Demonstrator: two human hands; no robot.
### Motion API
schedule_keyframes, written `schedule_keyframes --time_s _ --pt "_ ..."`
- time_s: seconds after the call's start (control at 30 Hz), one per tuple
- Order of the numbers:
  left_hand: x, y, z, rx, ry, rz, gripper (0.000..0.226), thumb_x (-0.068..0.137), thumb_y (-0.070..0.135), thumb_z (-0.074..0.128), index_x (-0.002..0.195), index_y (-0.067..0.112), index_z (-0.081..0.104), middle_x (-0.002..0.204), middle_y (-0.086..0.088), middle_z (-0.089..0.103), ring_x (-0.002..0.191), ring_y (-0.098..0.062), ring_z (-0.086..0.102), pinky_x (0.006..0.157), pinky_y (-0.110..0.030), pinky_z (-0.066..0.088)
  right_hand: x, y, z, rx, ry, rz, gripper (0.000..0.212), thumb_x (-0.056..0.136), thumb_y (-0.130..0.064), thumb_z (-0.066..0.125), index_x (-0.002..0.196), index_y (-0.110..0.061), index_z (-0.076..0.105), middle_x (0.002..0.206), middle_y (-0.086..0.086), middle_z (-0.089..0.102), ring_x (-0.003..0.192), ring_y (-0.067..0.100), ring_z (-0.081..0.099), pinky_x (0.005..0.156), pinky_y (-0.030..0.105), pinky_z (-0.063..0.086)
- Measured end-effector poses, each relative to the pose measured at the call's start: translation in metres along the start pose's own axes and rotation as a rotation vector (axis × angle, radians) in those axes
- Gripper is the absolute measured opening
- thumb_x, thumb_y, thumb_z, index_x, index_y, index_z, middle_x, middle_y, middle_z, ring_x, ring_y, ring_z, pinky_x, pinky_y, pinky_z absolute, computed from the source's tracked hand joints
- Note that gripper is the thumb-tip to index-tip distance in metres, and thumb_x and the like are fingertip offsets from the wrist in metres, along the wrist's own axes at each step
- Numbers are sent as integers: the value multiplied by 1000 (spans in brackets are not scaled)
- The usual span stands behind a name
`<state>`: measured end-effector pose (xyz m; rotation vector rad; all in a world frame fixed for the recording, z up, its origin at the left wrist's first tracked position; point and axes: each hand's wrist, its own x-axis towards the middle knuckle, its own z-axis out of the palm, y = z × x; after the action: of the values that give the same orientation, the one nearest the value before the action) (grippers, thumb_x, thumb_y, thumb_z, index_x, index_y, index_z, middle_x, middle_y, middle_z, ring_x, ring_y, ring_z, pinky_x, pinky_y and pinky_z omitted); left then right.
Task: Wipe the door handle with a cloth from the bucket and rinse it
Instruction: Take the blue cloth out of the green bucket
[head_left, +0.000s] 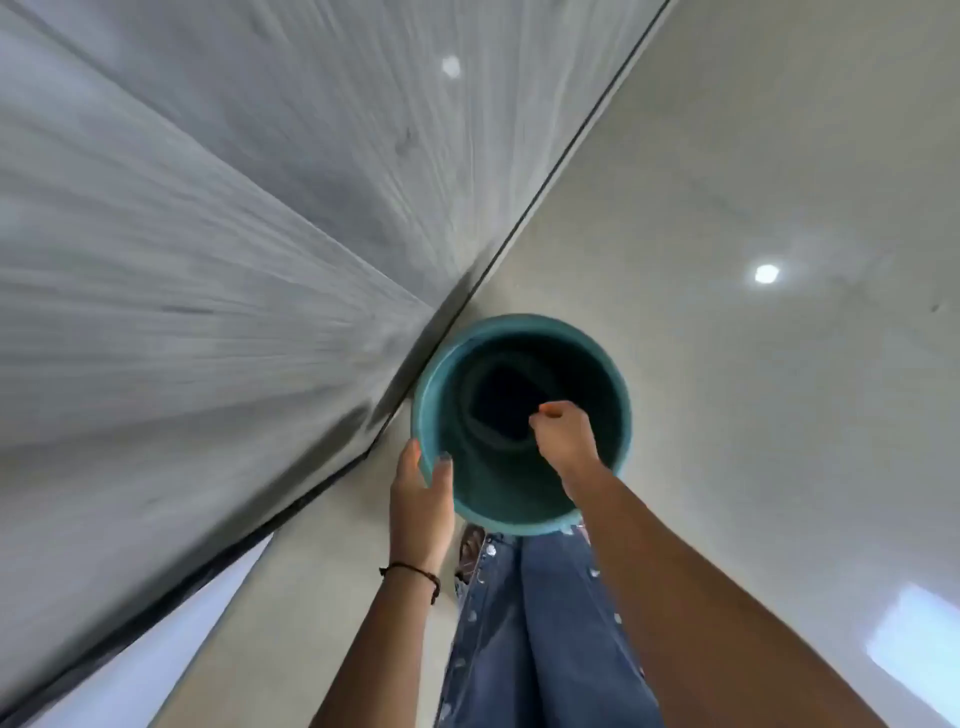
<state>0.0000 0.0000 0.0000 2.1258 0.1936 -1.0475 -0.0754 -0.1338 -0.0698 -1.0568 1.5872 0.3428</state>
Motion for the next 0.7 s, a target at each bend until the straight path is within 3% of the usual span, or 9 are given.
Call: schedule_keyframes --time_s 0.1,0.23,0.37,0.4,0.57,0.63,0.7 --pt "47 -30 27 49 172 168 51 95 16 49 143 17 35 147 -1 41 133 -14 41 109 -28 36 79 13 36 50 44 88 45 90 -11 55 133 -1 50 131 21 58 122 36 54 105 41 44" --pt "78 -56 39 53 285 309 45 96 10 46 140 14 40 138 -1 52 121 -6 51 94 -4 39 153 34 73 86 41 182 44 95 -10 48 135 8 44 139 21 52 129 34 50 107 37 42" --pt "91 -67 43 -12 274 318 34 95 6 47 129 9 51 119 -2 64 109 -8 61 91 -11 44 186 50 96 154 175 269 69 91 -19 59 145 5 24 149 23 37 136 36 41 111 42 38" --pt "91 -66 44 -15 275 314 32 95 6 47 127 9 52 117 -2 65 107 -8 61 90 -11 45 187 53 99 181 205 264 69 89 -18 60 145 5 26 148 23 39 135 35 42 110 42 39" --pt "93 -67 40 -1 259 265 25 93 5 49 117 6 56 100 3 66 91 -10 62 81 -15 47 152 45 91 284 180 117 48 82 -13 68 126 4 57 128 21 62 119 32 58 102 39 47" --pt "88 -63 36 14 238 169 22 91 7 52 112 9 57 91 5 64 84 -15 59 78 -21 49 116 38 75 264 134 61 34 78 -17 70 109 -3 65 108 18 69 101 30 64 90 36 52" --pt "71 -50 27 -92 187 38 37 90 8 53 126 10 50 113 -5 65 99 -17 59 90 -29 48 75 32 54 268 61 -9 16 74 -17 71 87 -11 65 83 9 66 79 24 60 70 32 49"
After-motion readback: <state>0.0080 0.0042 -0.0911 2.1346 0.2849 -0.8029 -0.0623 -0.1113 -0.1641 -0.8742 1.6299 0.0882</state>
